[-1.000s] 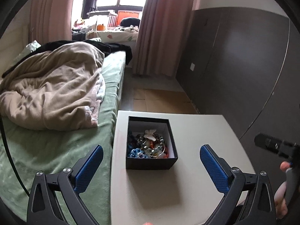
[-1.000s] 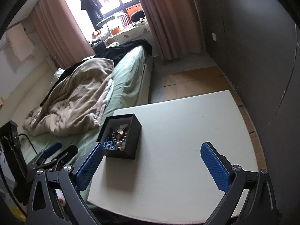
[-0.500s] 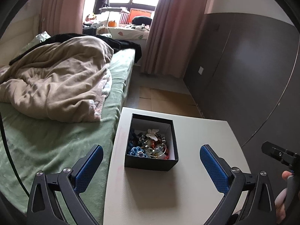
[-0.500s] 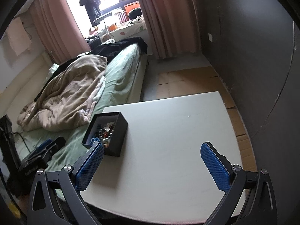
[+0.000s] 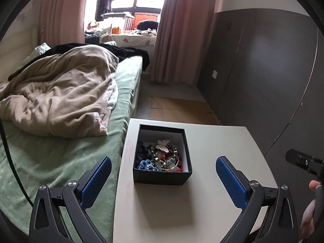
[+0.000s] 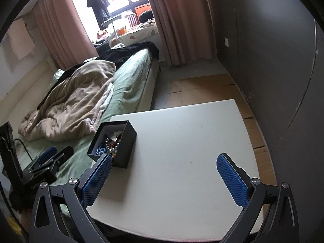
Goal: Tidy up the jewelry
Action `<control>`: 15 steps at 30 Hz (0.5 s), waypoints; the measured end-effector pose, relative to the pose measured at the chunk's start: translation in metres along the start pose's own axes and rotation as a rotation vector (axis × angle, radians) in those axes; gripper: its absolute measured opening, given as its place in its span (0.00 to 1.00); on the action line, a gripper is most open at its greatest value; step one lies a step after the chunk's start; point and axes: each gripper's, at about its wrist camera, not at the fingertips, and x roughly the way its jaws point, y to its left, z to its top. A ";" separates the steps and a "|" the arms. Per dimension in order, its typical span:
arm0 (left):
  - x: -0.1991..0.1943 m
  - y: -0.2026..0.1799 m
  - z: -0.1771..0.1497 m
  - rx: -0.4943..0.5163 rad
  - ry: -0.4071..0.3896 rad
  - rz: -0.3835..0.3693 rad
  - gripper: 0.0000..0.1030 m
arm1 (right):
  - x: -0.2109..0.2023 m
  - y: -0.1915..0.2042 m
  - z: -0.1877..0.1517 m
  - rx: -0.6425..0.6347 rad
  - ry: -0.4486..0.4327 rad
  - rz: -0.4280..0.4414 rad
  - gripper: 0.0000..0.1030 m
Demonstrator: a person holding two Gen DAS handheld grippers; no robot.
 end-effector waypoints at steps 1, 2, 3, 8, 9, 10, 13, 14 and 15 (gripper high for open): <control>0.000 0.000 -0.001 -0.001 0.004 0.000 1.00 | 0.000 0.000 0.000 0.005 -0.003 0.002 1.00; 0.001 0.001 -0.001 -0.002 0.005 0.000 1.00 | 0.001 0.000 0.000 0.010 -0.003 0.003 1.00; 0.000 0.001 -0.001 -0.002 0.004 0.001 1.00 | 0.002 0.000 -0.001 0.010 -0.002 0.002 1.00; -0.005 -0.001 -0.001 0.011 -0.020 0.019 1.00 | 0.001 -0.001 -0.002 0.005 -0.004 -0.007 1.00; -0.006 -0.001 -0.001 0.012 -0.022 0.019 1.00 | 0.000 -0.002 -0.002 0.007 -0.007 -0.005 1.00; -0.006 -0.001 0.000 0.013 -0.023 0.021 1.00 | -0.001 -0.002 -0.002 0.009 -0.010 -0.004 1.00; -0.006 -0.002 -0.001 0.009 -0.018 0.018 1.00 | -0.002 -0.002 -0.001 0.002 -0.014 -0.014 1.00; -0.006 -0.001 -0.001 0.008 -0.016 0.017 1.00 | -0.001 -0.001 -0.002 -0.001 -0.013 -0.016 1.00; -0.006 -0.002 -0.001 0.009 -0.016 0.018 1.00 | -0.001 -0.001 -0.002 -0.003 -0.010 -0.014 1.00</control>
